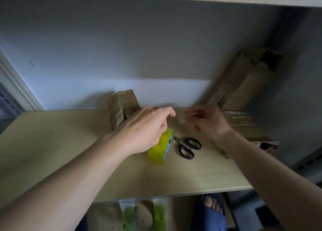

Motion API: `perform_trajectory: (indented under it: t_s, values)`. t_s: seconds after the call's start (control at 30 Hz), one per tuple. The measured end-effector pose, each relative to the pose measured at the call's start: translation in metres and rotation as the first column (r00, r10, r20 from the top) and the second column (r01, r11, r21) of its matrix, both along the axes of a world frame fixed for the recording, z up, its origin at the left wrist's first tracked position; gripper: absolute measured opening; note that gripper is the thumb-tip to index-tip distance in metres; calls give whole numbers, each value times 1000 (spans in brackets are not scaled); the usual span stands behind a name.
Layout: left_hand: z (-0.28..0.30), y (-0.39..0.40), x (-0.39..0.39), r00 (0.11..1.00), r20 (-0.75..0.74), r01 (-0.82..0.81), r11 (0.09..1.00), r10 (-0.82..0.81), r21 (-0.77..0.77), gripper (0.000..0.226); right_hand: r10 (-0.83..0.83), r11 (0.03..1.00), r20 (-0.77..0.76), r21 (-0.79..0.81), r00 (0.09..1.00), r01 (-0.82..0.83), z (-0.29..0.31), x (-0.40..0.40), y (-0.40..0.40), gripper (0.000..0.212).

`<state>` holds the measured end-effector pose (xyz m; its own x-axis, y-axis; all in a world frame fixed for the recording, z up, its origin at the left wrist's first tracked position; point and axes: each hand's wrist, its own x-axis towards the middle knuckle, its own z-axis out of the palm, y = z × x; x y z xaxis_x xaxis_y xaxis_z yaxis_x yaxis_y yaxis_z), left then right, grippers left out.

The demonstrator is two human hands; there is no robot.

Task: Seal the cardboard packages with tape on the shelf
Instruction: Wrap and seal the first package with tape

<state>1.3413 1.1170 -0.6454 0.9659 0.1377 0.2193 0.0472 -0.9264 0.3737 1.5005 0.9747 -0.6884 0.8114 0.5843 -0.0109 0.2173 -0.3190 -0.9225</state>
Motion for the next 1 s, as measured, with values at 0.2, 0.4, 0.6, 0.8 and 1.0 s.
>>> perform_trajectory:
  t_s: [0.2, 0.4, 0.6, 0.8, 1.0]
  values:
    - [2, 1, -5, 999, -38, -21, 1000, 21, -5, 35, -46, 932, 153, -350, 987, 98, -41, 23, 11, 12]
    - [3, 4, -11, 998, -53, -22, 998, 19, -62, 36, 5, 884, 261, -453, 965, 118, -47, 25, 13, 32]
    - [1, 1, -12, 999, -39, -14, 1000, 13, -16, 37, 100, 930, 414, -362, 905, 63, -29, 6, 8, 38]
    - [0, 7, -10, 1000, 1, -25, 998, 25, -49, 31, 467, 874, 211, -254, 859, -413, -3, -22, -5, 55]
    - [4, 9, -13, 993, 90, -66, 988, 79, -141, 26, 377, 925, 454, -140, 807, -353, 3, -38, 8, 33]
